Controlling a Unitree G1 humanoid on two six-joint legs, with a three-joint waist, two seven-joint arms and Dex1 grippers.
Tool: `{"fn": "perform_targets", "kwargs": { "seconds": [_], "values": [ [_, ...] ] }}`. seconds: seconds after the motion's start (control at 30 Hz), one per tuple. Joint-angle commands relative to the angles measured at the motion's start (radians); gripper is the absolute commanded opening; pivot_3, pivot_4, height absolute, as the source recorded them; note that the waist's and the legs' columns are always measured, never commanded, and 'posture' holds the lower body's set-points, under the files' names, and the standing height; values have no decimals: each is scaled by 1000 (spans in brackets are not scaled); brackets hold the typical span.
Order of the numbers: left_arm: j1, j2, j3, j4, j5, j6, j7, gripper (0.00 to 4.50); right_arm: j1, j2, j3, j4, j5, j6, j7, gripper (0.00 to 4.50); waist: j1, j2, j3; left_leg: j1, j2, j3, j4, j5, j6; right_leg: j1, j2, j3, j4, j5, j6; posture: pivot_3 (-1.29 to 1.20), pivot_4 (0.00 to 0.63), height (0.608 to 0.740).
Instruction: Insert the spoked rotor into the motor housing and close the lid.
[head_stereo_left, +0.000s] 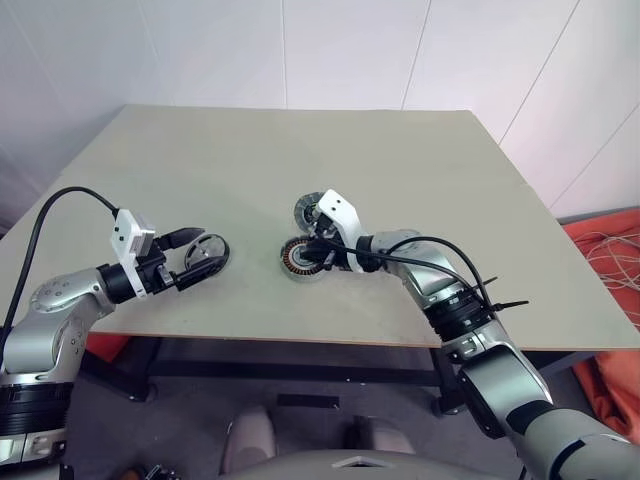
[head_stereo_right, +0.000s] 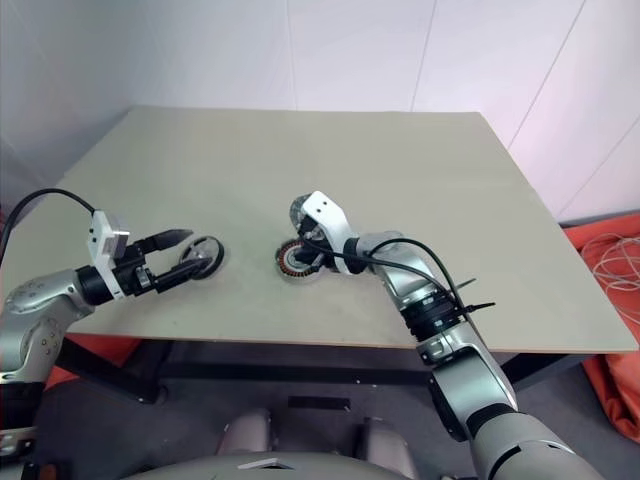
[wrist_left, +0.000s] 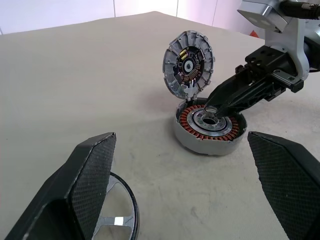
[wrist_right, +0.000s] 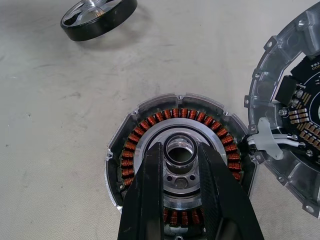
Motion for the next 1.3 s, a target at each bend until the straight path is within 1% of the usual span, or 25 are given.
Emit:
{"fn": "perform_targets", "kwargs": {
  "seconds": [0.03, 1.3],
  "values": [
    [-23, 11, 8, -21, -6, -3, -1, 4500, -13, 7, -14, -2, -5, -12, -12, 649, 0, 0, 0, 0, 0, 0, 0, 0, 0, 0, 0, 0, 0, 0, 0, 0, 0, 740],
    [-32, 10, -2, -21, 1, -4, 11, 4500, -20, 16, 1, 6, -17, 17, -13, 649, 0, 0, 0, 0, 0, 0, 0, 0, -1, 0, 0, 0, 0, 0, 0, 0, 0, 740]
  ]
}}
